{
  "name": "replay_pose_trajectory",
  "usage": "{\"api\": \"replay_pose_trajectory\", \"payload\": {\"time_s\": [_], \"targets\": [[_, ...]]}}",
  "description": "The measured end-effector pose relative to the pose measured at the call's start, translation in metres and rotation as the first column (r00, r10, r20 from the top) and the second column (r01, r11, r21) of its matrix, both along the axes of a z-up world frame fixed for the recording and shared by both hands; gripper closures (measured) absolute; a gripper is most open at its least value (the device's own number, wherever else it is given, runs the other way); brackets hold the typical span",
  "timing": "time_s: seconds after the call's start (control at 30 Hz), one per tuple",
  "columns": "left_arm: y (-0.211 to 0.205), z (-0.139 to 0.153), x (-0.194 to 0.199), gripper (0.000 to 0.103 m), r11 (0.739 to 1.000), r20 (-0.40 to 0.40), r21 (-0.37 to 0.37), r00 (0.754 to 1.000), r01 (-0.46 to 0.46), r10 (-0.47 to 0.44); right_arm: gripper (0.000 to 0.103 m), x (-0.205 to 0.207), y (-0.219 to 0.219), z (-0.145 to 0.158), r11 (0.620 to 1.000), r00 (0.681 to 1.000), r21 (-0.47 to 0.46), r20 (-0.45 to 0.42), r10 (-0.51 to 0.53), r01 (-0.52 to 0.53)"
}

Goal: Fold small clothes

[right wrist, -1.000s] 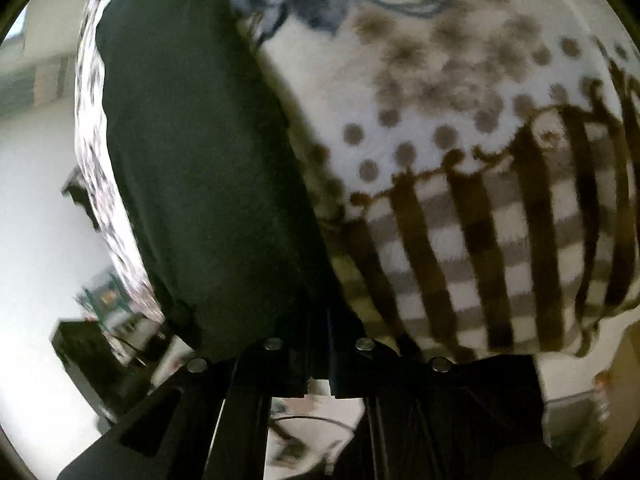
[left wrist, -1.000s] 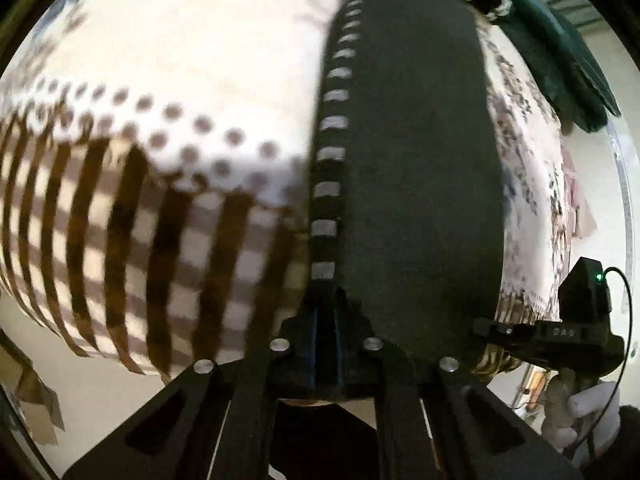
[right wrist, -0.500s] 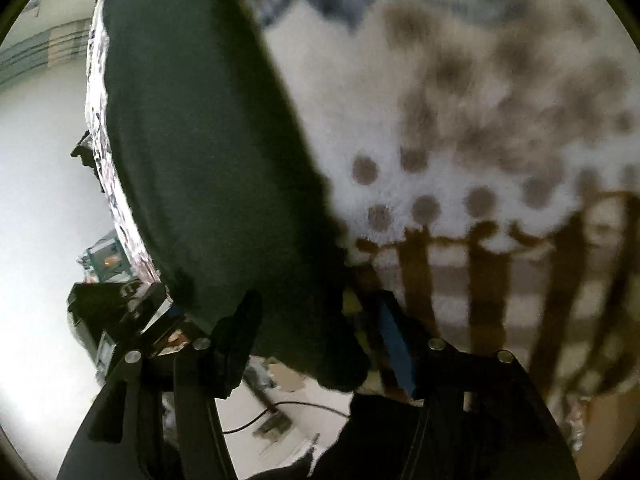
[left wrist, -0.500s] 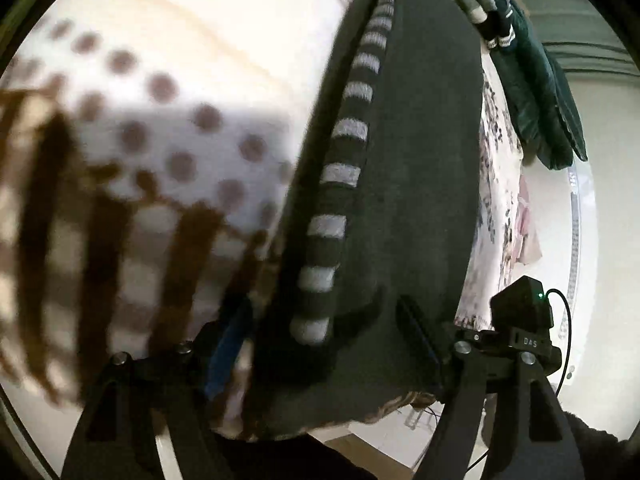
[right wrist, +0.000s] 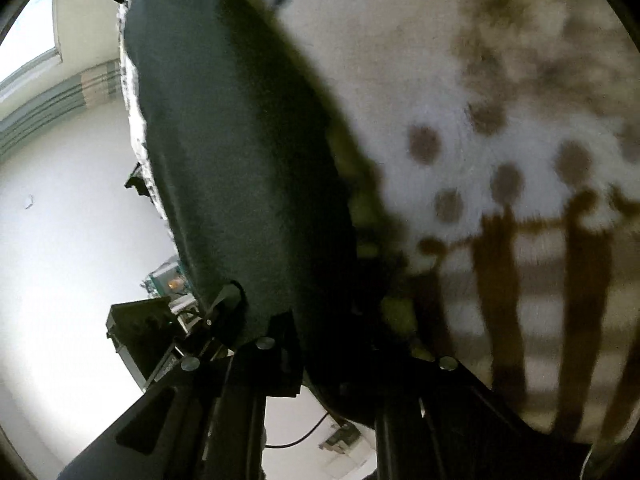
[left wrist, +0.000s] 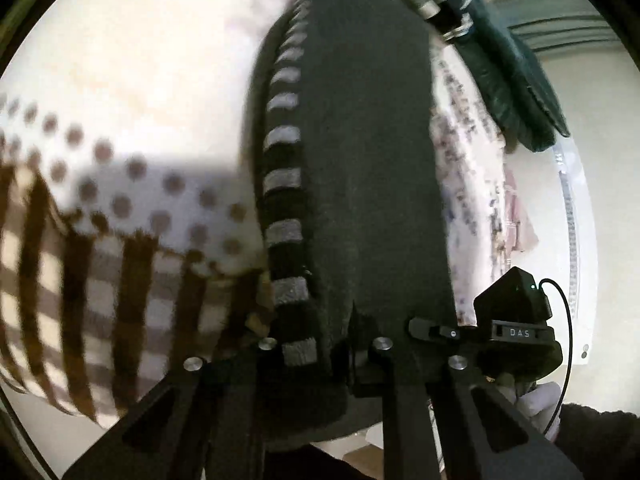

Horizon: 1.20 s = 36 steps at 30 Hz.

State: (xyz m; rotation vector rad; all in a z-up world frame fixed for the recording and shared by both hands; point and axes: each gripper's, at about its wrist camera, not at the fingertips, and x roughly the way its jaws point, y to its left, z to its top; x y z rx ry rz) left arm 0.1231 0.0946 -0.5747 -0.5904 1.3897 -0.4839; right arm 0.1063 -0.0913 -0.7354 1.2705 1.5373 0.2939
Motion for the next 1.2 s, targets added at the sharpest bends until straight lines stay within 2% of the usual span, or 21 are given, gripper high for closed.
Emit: {"api": "replay_pose_trajectory", "payload": {"time_s": [0.13,0.2,0.37,0.5,0.6,0.63,0.83,1.2], "targets": [[-0.004,0.045,0.01,0.092,0.999,0.108,0.033,0.994,-0.004,0.0,0.092,0.014,-0.004,0.044,1.0,0.996,0.011,0.09,-0.007,0.006],[-0.009,0.064,0.018,0.092,0.995,0.152,0.104,0.988,-0.002,-0.014,0.092,0.026,-0.002,0.066,1.0,0.99,0.006,0.138,-0.01,0.009],[-0.028,0.101,0.046,0.092,0.982,0.214,0.19,0.977,-0.023,-0.019,0.092,0.065,-0.002,0.126,0.995,0.965,-0.096,0.262,0.01,0.015],[-0.042,0.116,0.07,0.092,0.975,0.254,0.223,0.967,-0.023,-0.035,0.092,0.109,-0.014,0.169,0.982,0.943,-0.185,0.329,0.04,0.023],[-0.046,0.124,0.087,0.092,0.975,0.266,0.22,0.963,-0.028,-0.032,0.092,0.14,-0.029,0.182,0.972,0.929,-0.233,0.364,0.062,0.027],[-0.048,0.125,0.095,0.092,0.974,0.27,0.223,0.962,-0.027,-0.036,0.092,0.139,-0.044,0.179,0.971,0.927,-0.237,0.37,0.065,0.027],[-0.056,0.132,0.134,0.092,0.972,0.294,0.234,0.953,-0.002,-0.069,0.093,0.175,-0.057,0.187,0.968,0.919,-0.236,0.395,0.021,0.08],[-0.063,0.116,0.211,0.092,0.972,0.27,0.228,0.956,0.049,-0.111,0.093,0.248,-0.067,0.183,0.965,0.921,-0.22,0.386,-0.049,0.144]]}}
